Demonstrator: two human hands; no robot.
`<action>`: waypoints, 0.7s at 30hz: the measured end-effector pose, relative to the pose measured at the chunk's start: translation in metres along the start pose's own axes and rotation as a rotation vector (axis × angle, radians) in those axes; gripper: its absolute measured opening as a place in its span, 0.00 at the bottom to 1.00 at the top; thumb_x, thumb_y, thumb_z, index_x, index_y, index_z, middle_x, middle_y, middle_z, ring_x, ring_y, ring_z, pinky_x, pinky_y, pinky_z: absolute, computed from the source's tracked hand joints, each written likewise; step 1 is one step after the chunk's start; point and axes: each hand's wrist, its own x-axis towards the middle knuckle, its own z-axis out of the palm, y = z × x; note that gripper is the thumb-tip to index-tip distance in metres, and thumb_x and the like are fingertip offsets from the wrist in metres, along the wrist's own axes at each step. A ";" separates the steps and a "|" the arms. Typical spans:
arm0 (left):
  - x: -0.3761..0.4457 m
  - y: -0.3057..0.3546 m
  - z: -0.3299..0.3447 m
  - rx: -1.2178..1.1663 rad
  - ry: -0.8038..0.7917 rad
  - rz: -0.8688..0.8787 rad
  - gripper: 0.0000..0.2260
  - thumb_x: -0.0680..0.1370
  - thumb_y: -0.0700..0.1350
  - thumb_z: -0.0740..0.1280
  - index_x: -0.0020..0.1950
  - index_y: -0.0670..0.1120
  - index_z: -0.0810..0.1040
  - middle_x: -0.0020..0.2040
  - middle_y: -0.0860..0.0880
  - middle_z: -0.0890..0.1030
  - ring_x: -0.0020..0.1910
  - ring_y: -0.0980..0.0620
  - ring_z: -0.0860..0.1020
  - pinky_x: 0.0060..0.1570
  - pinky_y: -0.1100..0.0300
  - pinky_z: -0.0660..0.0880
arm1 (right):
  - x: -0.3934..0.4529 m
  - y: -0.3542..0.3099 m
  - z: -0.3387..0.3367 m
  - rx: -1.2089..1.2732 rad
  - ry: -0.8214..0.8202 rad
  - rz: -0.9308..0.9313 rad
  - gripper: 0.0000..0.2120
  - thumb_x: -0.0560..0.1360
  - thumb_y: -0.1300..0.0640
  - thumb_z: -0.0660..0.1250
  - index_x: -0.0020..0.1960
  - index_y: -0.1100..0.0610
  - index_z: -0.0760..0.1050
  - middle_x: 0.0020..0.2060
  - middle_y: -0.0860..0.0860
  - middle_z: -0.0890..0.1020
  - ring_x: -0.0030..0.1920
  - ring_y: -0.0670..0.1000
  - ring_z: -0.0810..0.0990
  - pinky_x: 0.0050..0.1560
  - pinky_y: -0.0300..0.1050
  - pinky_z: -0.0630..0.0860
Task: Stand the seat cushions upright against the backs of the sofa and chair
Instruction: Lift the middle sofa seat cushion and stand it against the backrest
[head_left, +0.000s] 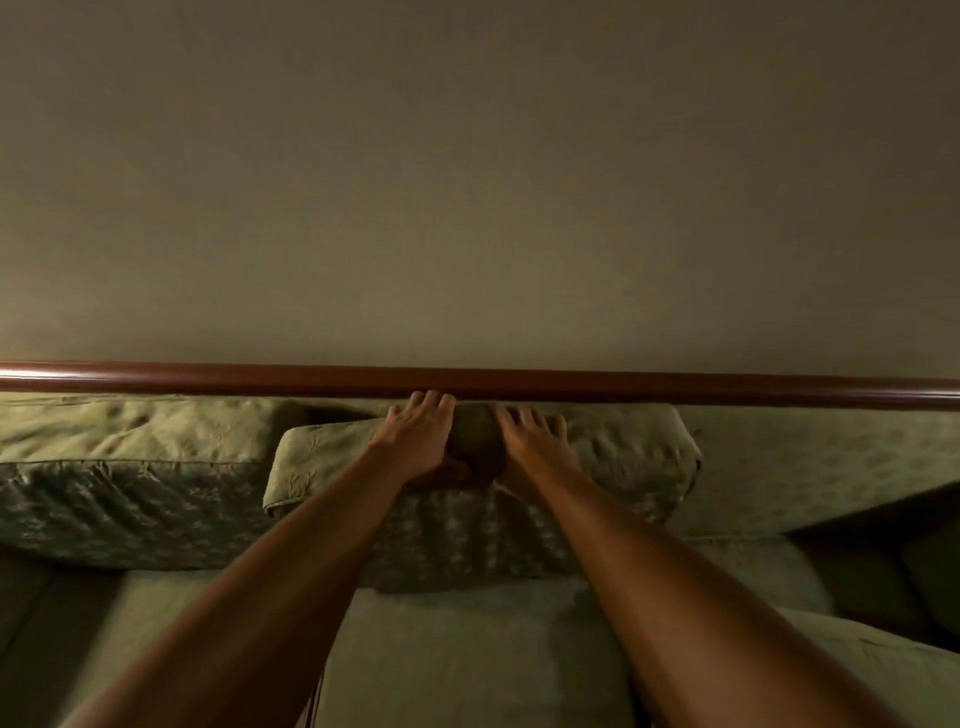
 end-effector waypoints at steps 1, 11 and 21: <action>0.001 -0.001 -0.001 0.016 0.053 -0.008 0.26 0.77 0.45 0.66 0.73 0.45 0.63 0.68 0.43 0.69 0.68 0.42 0.67 0.64 0.41 0.69 | 0.006 -0.002 0.003 0.044 0.001 -0.002 0.43 0.73 0.46 0.70 0.79 0.52 0.49 0.76 0.58 0.59 0.76 0.61 0.56 0.74 0.68 0.51; -0.010 -0.006 0.043 0.182 -0.072 -0.008 0.54 0.61 0.63 0.77 0.78 0.47 0.53 0.75 0.44 0.59 0.73 0.42 0.61 0.68 0.39 0.66 | 0.007 0.002 0.026 -0.197 0.005 0.042 0.35 0.77 0.50 0.68 0.77 0.52 0.55 0.72 0.61 0.63 0.73 0.62 0.61 0.66 0.67 0.65; 0.019 -0.013 0.065 0.321 0.162 -0.063 0.35 0.74 0.48 0.71 0.76 0.47 0.59 0.69 0.43 0.66 0.67 0.41 0.68 0.64 0.39 0.67 | 0.019 0.006 0.050 -0.320 0.145 0.030 0.31 0.78 0.56 0.64 0.76 0.54 0.54 0.67 0.62 0.66 0.66 0.63 0.66 0.60 0.63 0.68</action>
